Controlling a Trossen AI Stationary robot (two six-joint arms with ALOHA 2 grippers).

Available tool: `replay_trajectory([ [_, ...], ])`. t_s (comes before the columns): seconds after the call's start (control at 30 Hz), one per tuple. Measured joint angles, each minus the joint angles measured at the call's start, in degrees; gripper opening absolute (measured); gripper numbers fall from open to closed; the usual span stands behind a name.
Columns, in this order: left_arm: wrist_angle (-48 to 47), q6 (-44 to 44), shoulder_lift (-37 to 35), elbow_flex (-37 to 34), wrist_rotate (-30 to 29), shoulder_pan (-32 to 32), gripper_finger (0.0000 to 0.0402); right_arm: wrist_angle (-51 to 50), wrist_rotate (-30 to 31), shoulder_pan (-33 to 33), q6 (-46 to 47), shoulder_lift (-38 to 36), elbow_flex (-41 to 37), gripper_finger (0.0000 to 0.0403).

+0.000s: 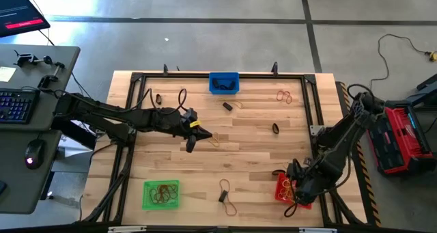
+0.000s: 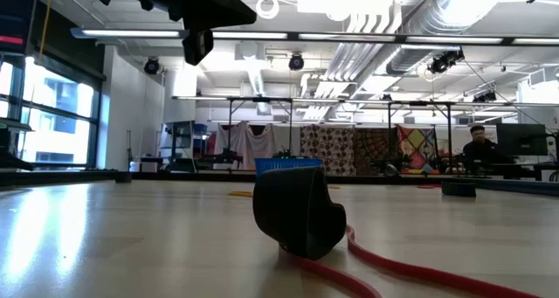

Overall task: Sort rubber bands into baskets
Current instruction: Put the yellow rubber band into the red basket

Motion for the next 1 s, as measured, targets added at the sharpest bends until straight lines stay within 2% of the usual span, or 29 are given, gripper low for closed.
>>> replay_trajectory([
  [0.33, -0.1, -1.1, 0.0, 0.0, -1.9, 0.3, 0.0000, 6.9, -1.7, -1.1, -5.9, 0.2, -8.2, 0.0000],
  [0.6, -1.9, -1.1, 0.4, 0.0, -2.1, 0.7, 0.0000, 13.5, -2.7, -1.3, -6.2, 0.2, -13.3, 0.0000],
  [1.0, -2.2, -0.1, 0.6, 0.0, 0.3, 1.9, 0.0000, 13.9, -5.5, -2.6, -6.3, 0.2, -10.9, 0.0007],
])
